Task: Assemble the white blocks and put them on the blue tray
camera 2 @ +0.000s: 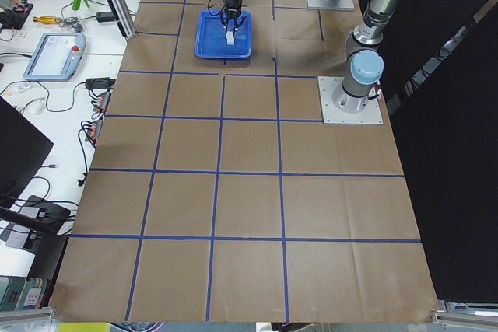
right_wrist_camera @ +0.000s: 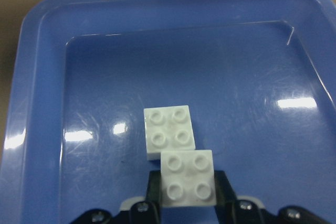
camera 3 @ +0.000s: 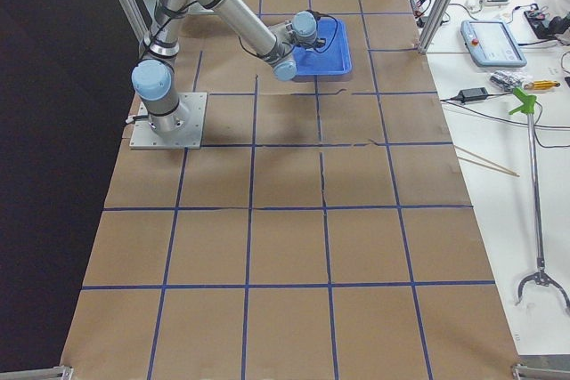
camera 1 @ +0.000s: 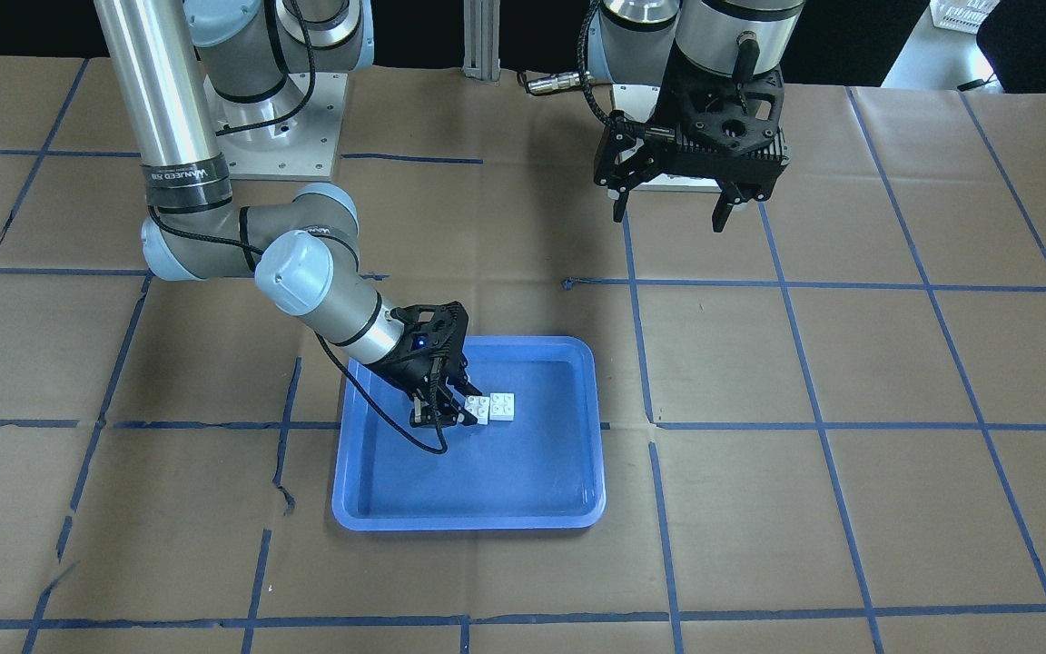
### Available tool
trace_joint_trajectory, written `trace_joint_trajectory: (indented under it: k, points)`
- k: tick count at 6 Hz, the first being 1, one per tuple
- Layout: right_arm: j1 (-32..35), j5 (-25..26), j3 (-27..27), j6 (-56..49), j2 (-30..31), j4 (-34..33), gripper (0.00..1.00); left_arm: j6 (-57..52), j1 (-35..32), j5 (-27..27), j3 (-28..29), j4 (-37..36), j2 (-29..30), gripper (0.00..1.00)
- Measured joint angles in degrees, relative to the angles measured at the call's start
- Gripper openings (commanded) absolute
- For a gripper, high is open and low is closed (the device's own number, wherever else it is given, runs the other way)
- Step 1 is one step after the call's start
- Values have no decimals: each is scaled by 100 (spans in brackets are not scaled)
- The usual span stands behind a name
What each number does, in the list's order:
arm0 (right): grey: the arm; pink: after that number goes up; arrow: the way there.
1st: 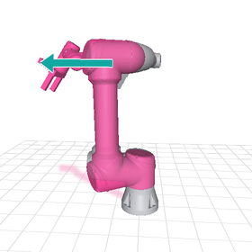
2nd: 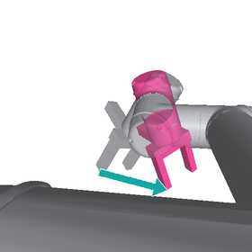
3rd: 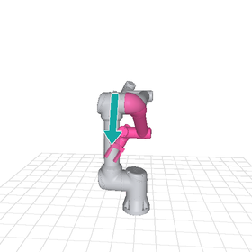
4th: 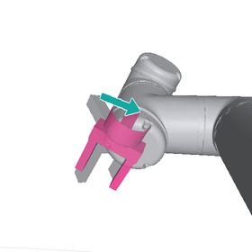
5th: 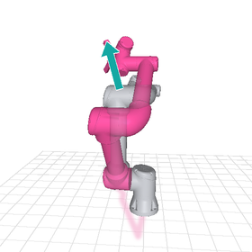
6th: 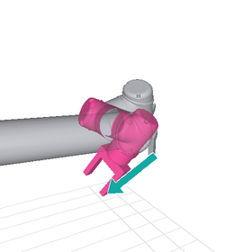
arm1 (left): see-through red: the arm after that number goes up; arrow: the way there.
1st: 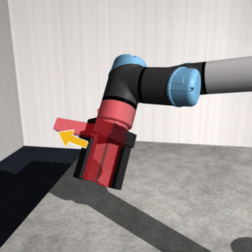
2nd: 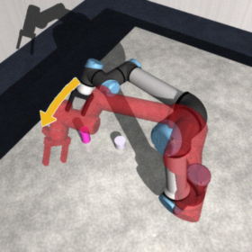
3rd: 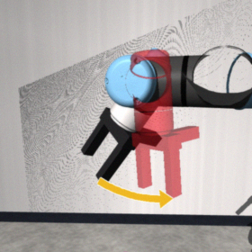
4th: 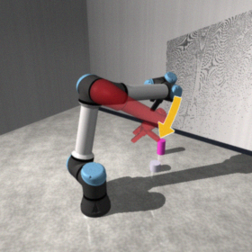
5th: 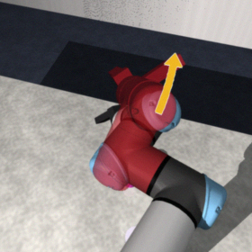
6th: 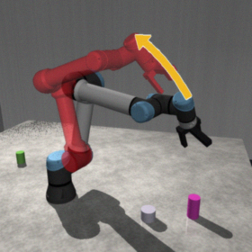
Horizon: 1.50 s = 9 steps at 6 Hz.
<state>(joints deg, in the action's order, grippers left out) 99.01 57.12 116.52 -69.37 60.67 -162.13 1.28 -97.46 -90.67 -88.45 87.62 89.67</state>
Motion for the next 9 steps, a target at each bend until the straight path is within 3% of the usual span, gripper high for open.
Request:
trace_joint_trajectory:
  k: [9]
  points:
    - [34,1,8,133,-13,19,30,3,13,6,-2,-2,-93,99]
